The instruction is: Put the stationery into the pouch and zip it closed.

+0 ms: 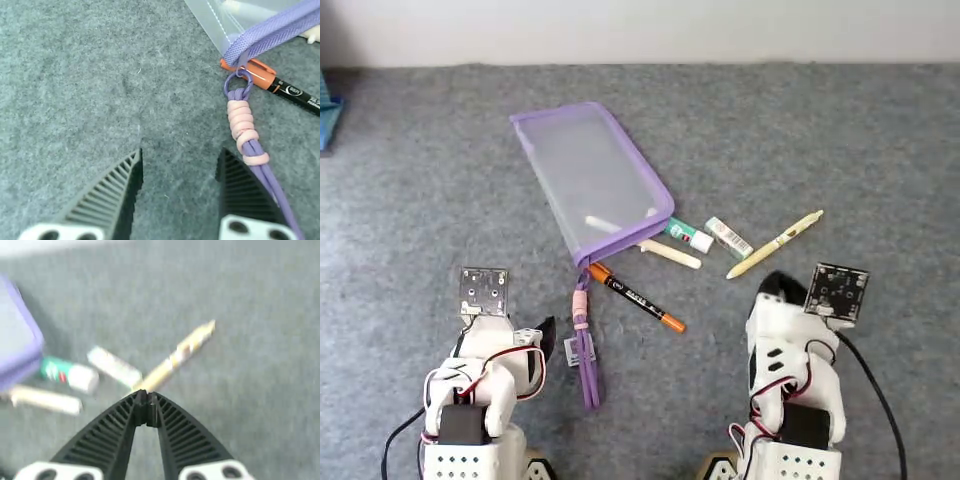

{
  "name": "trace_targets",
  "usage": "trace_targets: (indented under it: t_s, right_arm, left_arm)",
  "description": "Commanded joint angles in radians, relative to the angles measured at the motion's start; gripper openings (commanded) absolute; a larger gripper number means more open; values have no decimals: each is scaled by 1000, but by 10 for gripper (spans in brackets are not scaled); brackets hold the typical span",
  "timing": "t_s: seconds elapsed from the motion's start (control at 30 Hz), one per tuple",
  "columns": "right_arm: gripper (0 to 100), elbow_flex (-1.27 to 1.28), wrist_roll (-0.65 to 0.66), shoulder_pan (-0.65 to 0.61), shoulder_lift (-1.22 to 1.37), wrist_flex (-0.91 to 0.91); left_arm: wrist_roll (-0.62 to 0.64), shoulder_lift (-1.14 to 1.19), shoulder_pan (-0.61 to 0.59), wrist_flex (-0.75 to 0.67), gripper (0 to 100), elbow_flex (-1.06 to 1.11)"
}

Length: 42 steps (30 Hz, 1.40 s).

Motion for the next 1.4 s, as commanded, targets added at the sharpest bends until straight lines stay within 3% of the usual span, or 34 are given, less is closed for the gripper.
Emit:
trace_targets:
  t_s: [0.0, 0.27, 0.5, 0.73, 1.07, 1.23, 1.37]
  right_arm:
    - [10, 18, -8, -36, -15, -90]
    - [9, 18, -6, -101, -15, 47]
    - [10, 0, -11, -94, -15, 48]
    - [12, -292, -92, -209, 7, 171]
    - [12, -769, -89, -395, 624, 352]
    - [12, -885, -89, -473, 845, 407]
    - [12, -908, -95, -538, 974, 344]
  left_arm:
    - [-5, -8, -6, 6, 230, -19]
    - [-5, -8, -6, 6, 230, -19]
    - [-5, -8, -6, 6, 230, -19]
    - [-5, -8, -6, 6, 230, -19]
    - [-5, -8, -6, 6, 230, -19]
    - [-5, -8, -6, 6, 230, -19]
    - [-5, -8, -6, 6, 230, -19]
